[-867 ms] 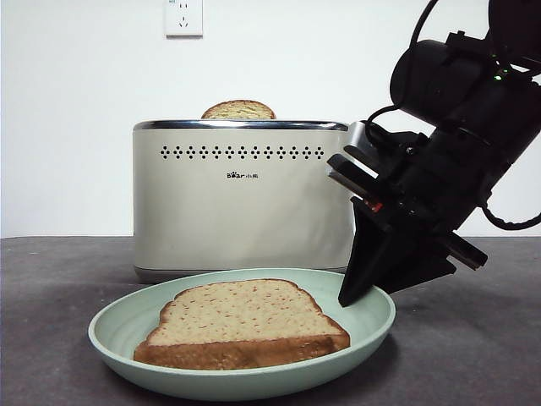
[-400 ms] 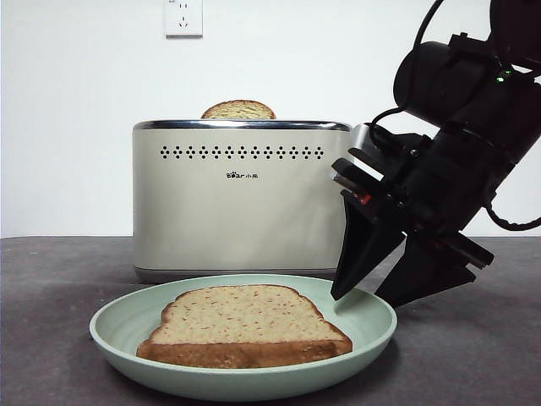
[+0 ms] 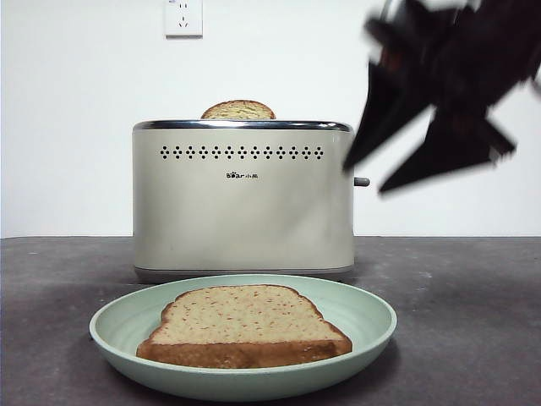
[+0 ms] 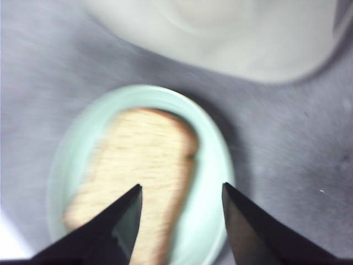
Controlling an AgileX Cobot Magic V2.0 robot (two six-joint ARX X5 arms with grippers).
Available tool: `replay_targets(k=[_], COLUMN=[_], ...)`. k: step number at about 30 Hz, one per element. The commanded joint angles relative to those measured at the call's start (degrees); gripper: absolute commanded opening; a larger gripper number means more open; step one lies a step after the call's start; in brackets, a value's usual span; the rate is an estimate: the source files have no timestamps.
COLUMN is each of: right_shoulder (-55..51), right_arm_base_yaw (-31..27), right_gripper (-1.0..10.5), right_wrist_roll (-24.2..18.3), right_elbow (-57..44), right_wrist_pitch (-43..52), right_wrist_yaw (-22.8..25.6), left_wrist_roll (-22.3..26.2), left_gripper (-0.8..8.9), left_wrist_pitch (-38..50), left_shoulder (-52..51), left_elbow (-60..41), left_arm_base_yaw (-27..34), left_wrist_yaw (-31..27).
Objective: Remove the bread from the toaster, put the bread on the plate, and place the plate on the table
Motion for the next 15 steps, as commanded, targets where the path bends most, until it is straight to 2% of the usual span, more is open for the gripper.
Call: replay_targets(k=[1,7,10,12,14,15], right_shoulder=[-5.4,-14.6,-17.3,-18.3,-18.9,-19.1], right_arm_base_yaw=[1.7,6.6,9.0,10.3,11.3,11.6], right_gripper=[2.3,1.8,0.9,0.0,0.1,0.1], right_wrist_roll=[-0.9,-0.9,-0.9,-2.0,-3.2,-3.6], right_elbow=[2.5,3.8,3.8,3.8,3.8,3.8], right_wrist_pitch=[-1.9,-7.4,-10.6,-11.8,-11.7,-11.6], right_wrist_yaw=[0.0,0.5,1.9,1.9,1.9,1.9], left_wrist_roll=[0.1,0.1,0.1,0.1,0.1,0.1], left_gripper=[2.84,2.67,1.89,1.00,0.09,0.07], left_wrist_pitch=[0.4,0.4,0.3,0.3,0.3,0.3], left_shoulder=[0.6,2.1,3.1,3.7,4.1,4.3], left_elbow=[1.2,1.2,1.2,1.2,1.2,1.2], left_arm_base_yaw=[-0.4,-0.4,-0.4,-0.4,-0.4,-0.4], left_wrist_yaw=[-0.3,-0.5,-0.5,-0.5,-0.5,-0.4])
